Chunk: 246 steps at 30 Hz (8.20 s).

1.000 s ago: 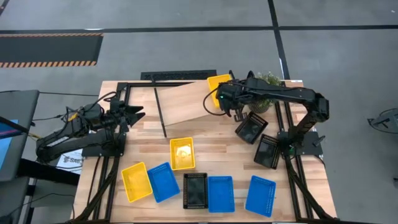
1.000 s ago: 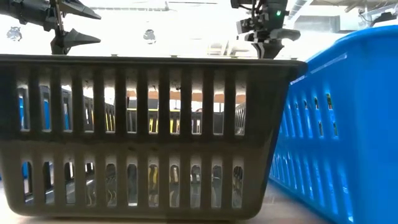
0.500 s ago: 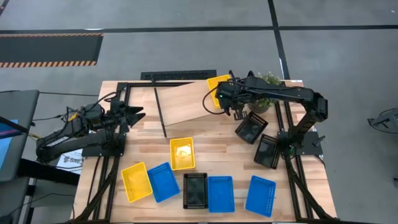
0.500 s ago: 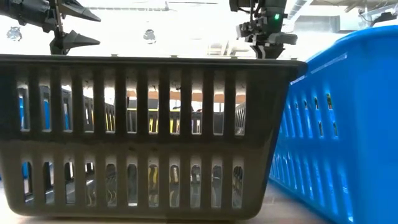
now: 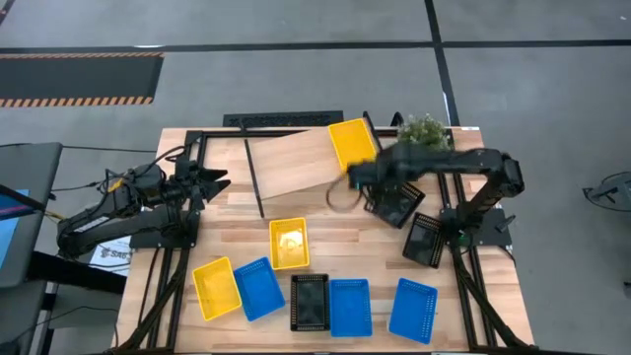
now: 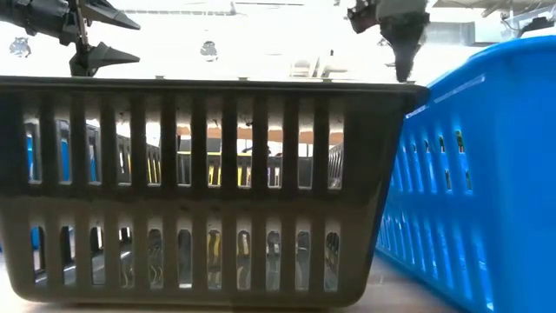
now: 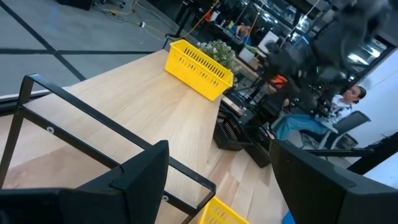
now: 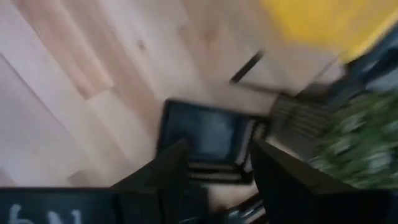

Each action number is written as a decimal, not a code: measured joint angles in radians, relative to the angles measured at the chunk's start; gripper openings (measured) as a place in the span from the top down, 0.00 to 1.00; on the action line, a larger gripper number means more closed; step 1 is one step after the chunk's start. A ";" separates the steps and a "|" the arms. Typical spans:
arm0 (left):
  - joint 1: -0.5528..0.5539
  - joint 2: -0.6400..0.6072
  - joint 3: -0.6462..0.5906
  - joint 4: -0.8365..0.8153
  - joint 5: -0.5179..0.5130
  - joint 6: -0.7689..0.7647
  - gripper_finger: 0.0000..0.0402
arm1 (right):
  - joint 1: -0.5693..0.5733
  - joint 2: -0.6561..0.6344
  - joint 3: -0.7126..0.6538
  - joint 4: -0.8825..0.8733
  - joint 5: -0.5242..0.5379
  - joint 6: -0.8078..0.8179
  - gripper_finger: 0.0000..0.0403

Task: Stack baskets on shelf by color
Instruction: Put the top black bin on the shelf, then put the middle blue bin on the shelf

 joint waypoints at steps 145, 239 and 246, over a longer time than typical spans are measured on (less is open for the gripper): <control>0.000 0.000 0.000 -0.005 0.035 0.002 0.34 | 0.301 0.309 0.524 0.103 -0.293 -0.248 0.53; 0.000 0.000 0.000 -0.126 -0.041 0.014 0.34 | -0.277 0.539 0.719 0.743 -0.456 -1.283 0.97; 0.000 0.000 0.000 -0.138 -0.041 0.014 0.34 | -0.289 0.539 0.718 0.770 -0.439 -1.278 0.94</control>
